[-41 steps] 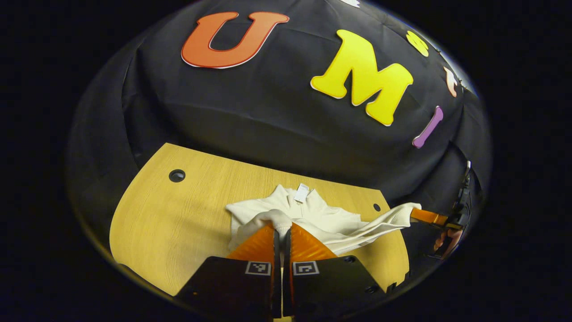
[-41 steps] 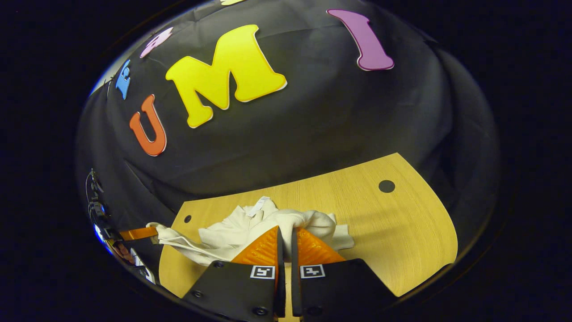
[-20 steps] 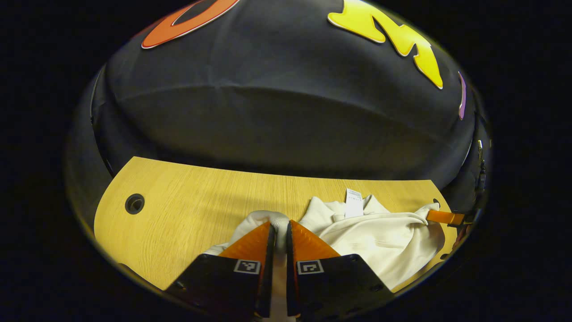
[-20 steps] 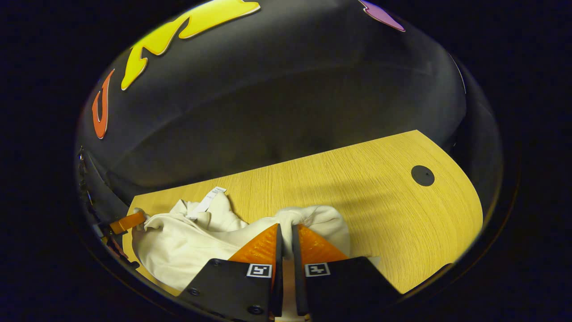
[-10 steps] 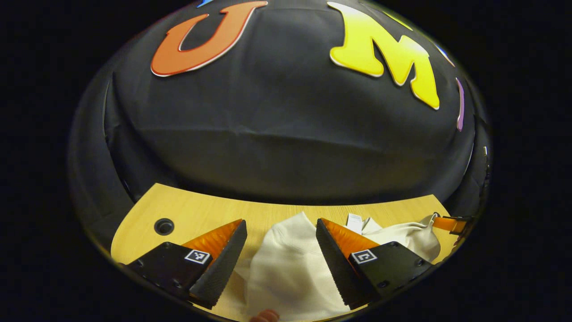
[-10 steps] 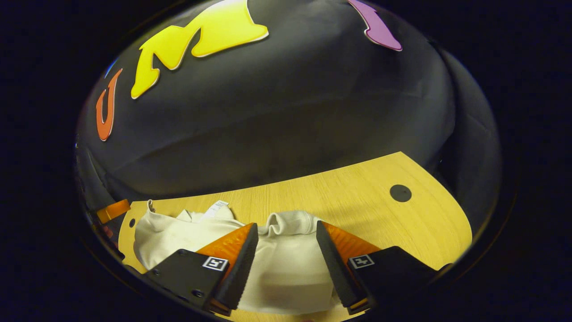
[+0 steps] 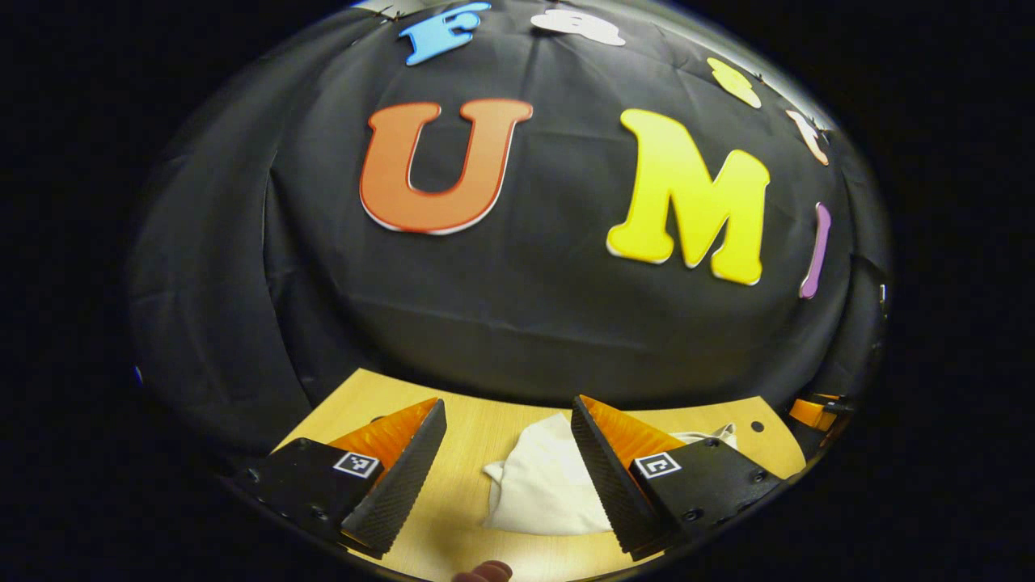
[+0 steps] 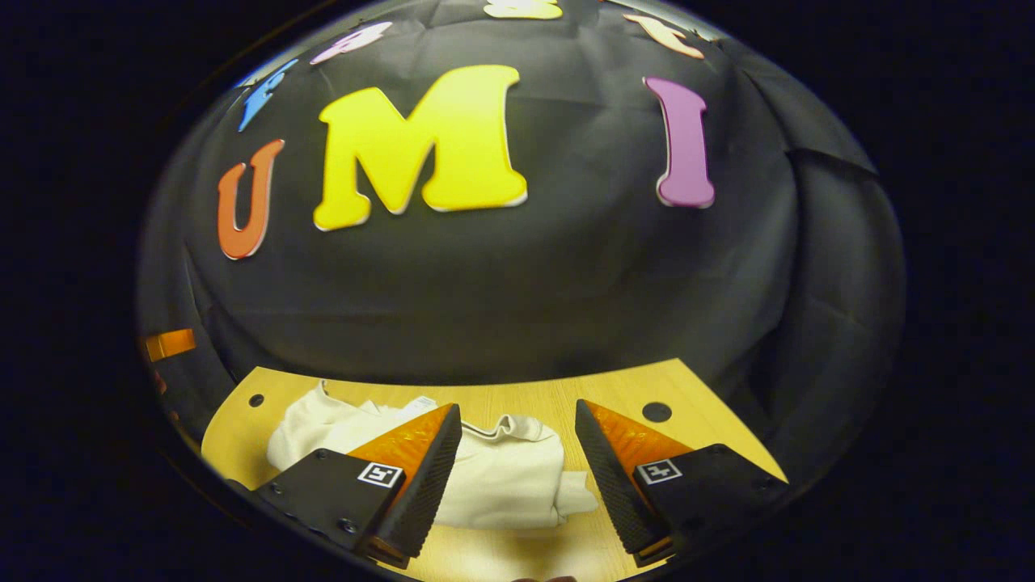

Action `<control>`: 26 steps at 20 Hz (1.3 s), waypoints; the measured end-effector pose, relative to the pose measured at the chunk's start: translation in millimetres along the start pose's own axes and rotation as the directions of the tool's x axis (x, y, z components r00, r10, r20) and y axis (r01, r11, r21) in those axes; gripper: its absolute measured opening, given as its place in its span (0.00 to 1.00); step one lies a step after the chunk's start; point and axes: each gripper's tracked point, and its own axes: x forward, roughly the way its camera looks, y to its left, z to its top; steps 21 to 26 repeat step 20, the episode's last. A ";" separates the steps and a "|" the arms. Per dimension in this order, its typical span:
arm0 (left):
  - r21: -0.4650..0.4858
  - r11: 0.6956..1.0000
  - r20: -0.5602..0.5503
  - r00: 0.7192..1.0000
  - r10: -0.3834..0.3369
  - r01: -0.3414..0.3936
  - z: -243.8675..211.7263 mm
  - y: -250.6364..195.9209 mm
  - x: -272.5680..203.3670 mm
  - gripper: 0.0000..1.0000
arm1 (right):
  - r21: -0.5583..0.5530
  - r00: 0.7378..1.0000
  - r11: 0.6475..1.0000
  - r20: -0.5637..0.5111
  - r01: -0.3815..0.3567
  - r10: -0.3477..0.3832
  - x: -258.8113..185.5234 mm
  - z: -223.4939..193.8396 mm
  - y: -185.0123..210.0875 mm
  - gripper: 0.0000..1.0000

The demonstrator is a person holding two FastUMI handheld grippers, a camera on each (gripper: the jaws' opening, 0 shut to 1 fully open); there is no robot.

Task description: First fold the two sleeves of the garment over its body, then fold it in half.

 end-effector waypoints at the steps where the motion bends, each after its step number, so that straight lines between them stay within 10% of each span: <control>1: 0.016 1.000 0.032 0.999 -0.004 0.004 17.8 -7.8 -19.7 0.98 | -0.017 0.999 1.000 0.043 -0.006 0.006 -19.7 19.3 8.6 0.89; 13: 0.123 0.990 0.240 0.967 -0.090 0.062 75.3 -88.7 -198.1 0.98 | 0.026 0.967 0.999 0.253 -0.042 0.034 -204.4 70.8 53.1 0.93; 26: 0.114 0.992 0.245 0.967 -0.074 0.047 47.5 -96.2 -224.1 0.98 | -0.007 0.960 0.998 0.273 -0.065 0.065 -236.2 60.0 69.0 0.92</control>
